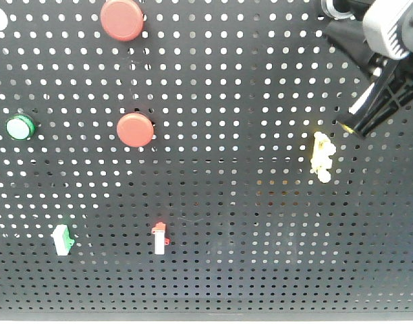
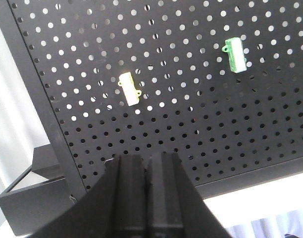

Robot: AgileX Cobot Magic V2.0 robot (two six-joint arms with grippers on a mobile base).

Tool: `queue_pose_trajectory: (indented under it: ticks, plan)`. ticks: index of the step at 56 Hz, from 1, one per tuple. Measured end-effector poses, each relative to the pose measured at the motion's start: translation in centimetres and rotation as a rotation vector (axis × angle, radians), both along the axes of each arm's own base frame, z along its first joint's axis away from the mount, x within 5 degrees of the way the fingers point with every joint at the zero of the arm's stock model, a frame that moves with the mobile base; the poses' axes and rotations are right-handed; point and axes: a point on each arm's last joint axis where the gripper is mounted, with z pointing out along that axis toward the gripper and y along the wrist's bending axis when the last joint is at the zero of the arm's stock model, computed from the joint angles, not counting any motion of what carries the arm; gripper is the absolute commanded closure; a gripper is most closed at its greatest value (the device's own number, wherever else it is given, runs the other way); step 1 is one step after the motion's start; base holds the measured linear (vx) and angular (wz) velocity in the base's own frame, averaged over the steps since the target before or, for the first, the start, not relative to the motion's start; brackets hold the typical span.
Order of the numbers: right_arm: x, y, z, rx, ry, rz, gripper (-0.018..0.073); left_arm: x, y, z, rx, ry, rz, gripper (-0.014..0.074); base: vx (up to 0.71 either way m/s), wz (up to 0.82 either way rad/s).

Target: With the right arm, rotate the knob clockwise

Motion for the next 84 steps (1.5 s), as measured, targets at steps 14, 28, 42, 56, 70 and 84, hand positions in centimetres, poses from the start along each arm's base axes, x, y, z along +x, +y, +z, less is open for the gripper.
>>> queue_pose_trajectory:
  ticks: [14, 28, 42, 56, 70, 84]
  plan:
    - [0.2, 0.1, 0.1, 0.02, -0.013, 0.006, 0.0302, 0.0, 0.0, 0.0, 0.0, 0.0, 0.0, 0.0603, 0.0, 0.0]
    - [0.9, 0.5, 0.1, 0.049, -0.04, 0.016, 0.0302, 0.0, 0.0, 0.0, 0.0, 0.0, 0.0, 0.0603, 0.0, 0.0]
    - [1.2, 0.5, 0.0, 0.054, -0.041, 0.011, 0.0302, 0.0, 0.0, 0.0, 0.0, 0.0, 0.0, 0.0603, 0.0, 0.0]
    - [1.9, -1.1, -0.3, 0.152, 0.034, -0.039, 0.0316, 0.0, 0.0, 0.0, 0.0, 0.0, 0.0, 0.0603, 0.0, 0.0]
    - [2.1, -1.3, -1.0, 0.139, 0.105, -0.055, 0.0327, 0.0, 0.0, 0.0, 0.0, 0.0, 0.0, 0.0603, 0.0, 0.0]
    - [1.8, -1.4, -1.0, 0.14, 0.117, -0.056, 0.0326, 0.0, 0.0, 0.0, 0.0, 0.0, 0.0, 0.0603, 0.0, 0.0]
